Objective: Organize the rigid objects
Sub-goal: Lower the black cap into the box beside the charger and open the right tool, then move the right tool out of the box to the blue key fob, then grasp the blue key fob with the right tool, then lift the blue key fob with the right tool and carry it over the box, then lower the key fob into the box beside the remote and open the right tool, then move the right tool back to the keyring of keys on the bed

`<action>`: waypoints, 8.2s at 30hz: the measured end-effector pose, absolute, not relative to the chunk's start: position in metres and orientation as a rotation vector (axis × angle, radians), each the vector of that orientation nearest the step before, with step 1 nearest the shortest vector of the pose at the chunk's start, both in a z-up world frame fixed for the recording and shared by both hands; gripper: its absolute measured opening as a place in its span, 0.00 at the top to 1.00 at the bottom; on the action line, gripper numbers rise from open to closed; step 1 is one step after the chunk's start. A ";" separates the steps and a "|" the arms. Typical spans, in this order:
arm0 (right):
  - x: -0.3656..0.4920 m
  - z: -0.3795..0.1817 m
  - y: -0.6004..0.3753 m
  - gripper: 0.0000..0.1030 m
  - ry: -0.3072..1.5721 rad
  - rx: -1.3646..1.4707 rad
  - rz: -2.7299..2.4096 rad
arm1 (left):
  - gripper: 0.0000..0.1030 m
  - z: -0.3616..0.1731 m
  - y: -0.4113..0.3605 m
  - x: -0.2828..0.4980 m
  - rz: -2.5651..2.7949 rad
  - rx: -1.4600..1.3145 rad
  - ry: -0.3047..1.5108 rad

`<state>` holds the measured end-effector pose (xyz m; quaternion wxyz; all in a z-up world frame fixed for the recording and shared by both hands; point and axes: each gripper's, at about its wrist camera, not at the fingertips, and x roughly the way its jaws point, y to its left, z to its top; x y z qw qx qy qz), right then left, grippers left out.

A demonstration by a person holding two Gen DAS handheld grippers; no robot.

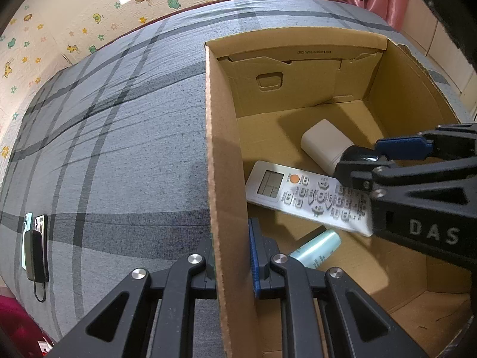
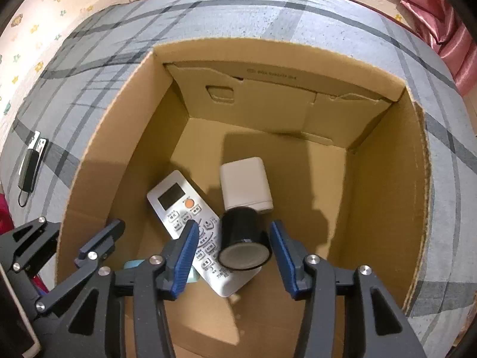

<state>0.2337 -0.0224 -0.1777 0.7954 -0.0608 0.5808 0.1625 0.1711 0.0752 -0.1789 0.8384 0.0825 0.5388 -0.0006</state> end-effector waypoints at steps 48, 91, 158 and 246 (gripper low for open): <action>0.208 -0.110 -0.194 0.01 1.046 -0.005 0.084 | 0.85 -0.178 0.072 0.171 0.007 0.182 1.142; 0.228 -0.241 -0.216 0.04 1.202 -0.037 0.027 | 0.85 -0.178 0.070 0.170 0.014 0.187 1.140; 0.186 -0.099 -0.171 0.73 1.025 -0.056 0.108 | 0.85 -0.177 0.070 0.171 0.013 0.187 1.141; 0.210 -0.152 -0.039 0.40 1.135 -0.125 0.302 | 0.85 -0.177 0.070 0.170 0.013 0.186 1.138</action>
